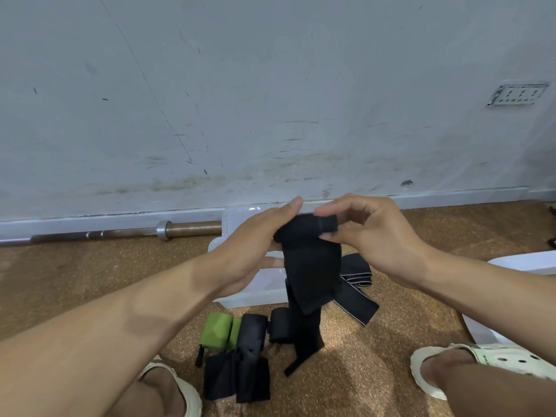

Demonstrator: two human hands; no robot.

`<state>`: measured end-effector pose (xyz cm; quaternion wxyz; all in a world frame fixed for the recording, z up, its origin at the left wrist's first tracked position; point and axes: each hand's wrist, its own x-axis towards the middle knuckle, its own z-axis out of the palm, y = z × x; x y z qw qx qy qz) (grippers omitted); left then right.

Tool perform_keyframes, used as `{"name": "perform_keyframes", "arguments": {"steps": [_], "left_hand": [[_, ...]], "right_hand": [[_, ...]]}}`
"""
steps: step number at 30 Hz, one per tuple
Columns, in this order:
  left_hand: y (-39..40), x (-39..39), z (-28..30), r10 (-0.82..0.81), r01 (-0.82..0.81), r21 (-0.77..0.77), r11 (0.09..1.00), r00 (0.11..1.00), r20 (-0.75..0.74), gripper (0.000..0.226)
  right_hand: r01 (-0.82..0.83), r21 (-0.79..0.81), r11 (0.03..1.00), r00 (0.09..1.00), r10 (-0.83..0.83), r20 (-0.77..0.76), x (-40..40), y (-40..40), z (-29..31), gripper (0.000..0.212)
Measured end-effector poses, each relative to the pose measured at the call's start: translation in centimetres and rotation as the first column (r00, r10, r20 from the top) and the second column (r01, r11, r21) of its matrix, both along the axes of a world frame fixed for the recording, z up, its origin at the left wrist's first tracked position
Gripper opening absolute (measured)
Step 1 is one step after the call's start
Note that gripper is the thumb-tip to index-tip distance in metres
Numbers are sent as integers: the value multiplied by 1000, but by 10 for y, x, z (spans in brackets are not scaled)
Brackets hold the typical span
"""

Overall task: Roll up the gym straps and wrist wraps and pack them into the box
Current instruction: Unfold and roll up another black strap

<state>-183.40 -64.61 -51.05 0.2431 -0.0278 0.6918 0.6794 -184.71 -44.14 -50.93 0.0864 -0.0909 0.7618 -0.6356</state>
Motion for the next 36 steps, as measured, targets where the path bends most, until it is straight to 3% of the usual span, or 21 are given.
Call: {"name": "perform_keyframes", "arguments": {"steps": [6,11,16,18,19,21,27,32,36], "left_hand": [[4,0,-6,116,-117,42,992,993,17,42],[5,-2,-4,194,-194,139,971,981,17,29],[4,-2,-2,238,-229,141,963,970,-45,35],[4,-1,-2,238,-227,138,964,969,-67,39],[4,-1,-2,230,-218,140,966,970,-78,41],[5,0,-4,220,-205,140,969,970,-104,45],[4,-1,-6,255,-244,142,959,965,-65,70],[1,4,-5,38,-39,53,998,999,25,48],[1,5,-2,9,-10,47,999,1000,18,52]], "right_hand": [[28,-80,996,1000,-28,5,0,-2,-3,43],[22,-55,998,1000,-22,7,-4,2,-1,34],[-4,-194,981,973,49,227,-9,4,2,32],[-74,-183,980,950,125,286,-8,6,2,30],[-118,-141,983,942,156,297,-7,6,1,41],[-199,-56,978,937,207,281,-5,7,-1,53],[-175,-33,984,968,178,175,-6,7,-1,39],[-132,-20,991,989,133,60,-6,6,-2,44],[-114,4,993,993,115,-20,-3,5,-1,47]]}}
